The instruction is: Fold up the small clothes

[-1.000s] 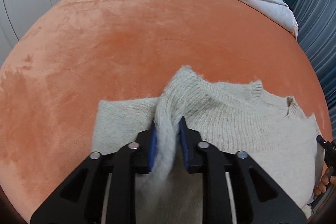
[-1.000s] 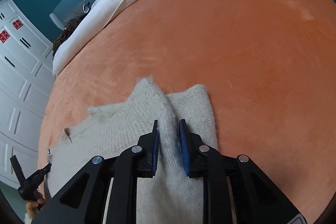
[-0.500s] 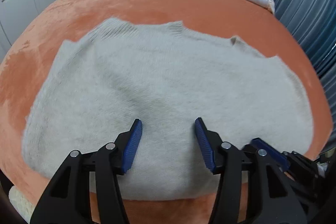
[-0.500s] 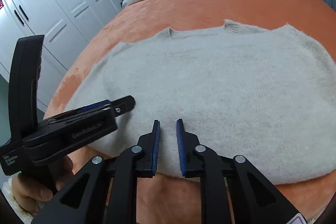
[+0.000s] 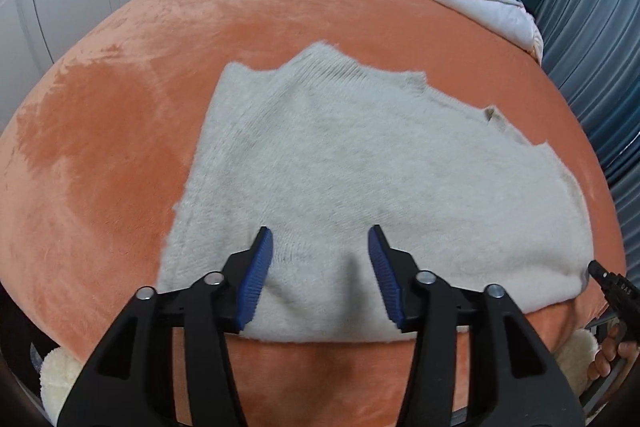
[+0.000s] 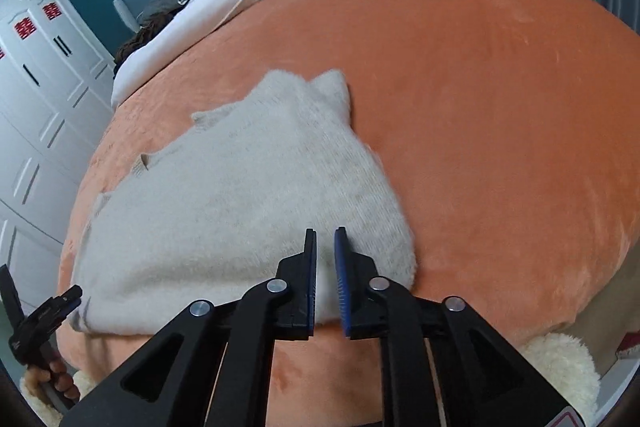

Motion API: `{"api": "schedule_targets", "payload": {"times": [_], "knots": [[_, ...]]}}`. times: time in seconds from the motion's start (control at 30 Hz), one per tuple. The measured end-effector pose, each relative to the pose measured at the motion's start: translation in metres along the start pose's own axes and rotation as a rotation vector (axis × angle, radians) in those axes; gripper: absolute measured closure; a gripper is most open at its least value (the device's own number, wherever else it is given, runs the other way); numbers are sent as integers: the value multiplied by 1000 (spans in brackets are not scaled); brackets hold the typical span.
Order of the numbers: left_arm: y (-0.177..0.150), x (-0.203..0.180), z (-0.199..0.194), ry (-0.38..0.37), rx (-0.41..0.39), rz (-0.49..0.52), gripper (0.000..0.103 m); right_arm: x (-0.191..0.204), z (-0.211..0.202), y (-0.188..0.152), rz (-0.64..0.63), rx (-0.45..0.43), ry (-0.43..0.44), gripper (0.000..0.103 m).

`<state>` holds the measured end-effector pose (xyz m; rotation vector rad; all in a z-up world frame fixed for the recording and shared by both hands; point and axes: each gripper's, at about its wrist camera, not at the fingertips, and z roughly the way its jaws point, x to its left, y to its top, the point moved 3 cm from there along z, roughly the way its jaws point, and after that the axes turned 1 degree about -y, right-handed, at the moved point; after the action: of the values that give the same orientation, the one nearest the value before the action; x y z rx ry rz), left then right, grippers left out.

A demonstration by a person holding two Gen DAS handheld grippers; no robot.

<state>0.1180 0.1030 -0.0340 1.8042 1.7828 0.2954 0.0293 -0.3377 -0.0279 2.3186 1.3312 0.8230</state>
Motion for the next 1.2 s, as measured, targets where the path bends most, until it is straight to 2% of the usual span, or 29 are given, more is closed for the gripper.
{"api": "schedule_targets", "payload": {"times": [0.07, 0.17, 0.23, 0.3, 0.33, 0.37, 0.4, 0.43, 0.5, 0.57, 0.67, 0.77, 0.83, 0.9, 0.93, 0.97, 1.03, 1.1, 1.13, 1.2], "knots": [[7, -9, -2, 4, -10, 18, 45, 23, -2, 21, -73, -38, 5, 88], [16, -10, 3, 42, -23, 30, 44, 45, 7, 44, -144, -78, -1, 70], [21, 0, 16, 69, -9, 13, 44, 51, 27, 63, -154, -95, -47, 69], [18, 17, 35, 109, 36, -14, 45, 40, 54, 70, -124, -45, -69, 70], [17, 22, 38, 103, 38, -18, 45, 30, 74, 69, -102, 0, -111, 73], [17, 25, 38, 100, 22, -11, 45, 19, 90, 68, -86, 43, -146, 85], [17, 25, 38, 103, 20, 5, 45, 10, 98, 66, -68, 59, -146, 85], [17, 23, 37, 108, 27, 19, 45, 6, 95, 67, -40, 46, -117, 85], [22, 18, 28, 107, 26, 29, 45, 10, 81, 73, -30, 25, -127, 89], [33, 9, 17, 77, -9, 30, 45, 30, 62, 78, -55, -18, -93, 83], [59, -6, 19, 28, -34, 15, 43, 76, 57, 85, -163, -34, -42, 83], [79, -19, 44, 7, -11, 21, 41, 115, 82, 90, -214, 25, 38, 83], [85, -27, 71, -7, 38, 26, 40, 132, 105, 88, -253, 60, 30, 83], [83, -25, 99, 32, 88, 33, 40, 136, 134, 81, -289, 120, -18, 85], [82, -25, 105, 47, 78, 49, 35, 133, 152, 78, -288, 151, -53, 88], [83, -27, 106, 59, 62, 64, 34, 130, 156, 78, -278, 132, -56, 89], [83, -32, 100, 76, 60, 84, 35, 132, 141, 82, -216, 117, -51, 89], [82, -35, 90, 65, 47, 84, 35, 139, 119, 80, -165, 80, 30, 86], [80, -35, 87, 68, 46, 80, 35, 144, 110, 73, -170, 64, 57, 86], [74, -33, 81, 64, 44, 53, 35, 151, 112, 56, -222, 86, 40, 86]]}}
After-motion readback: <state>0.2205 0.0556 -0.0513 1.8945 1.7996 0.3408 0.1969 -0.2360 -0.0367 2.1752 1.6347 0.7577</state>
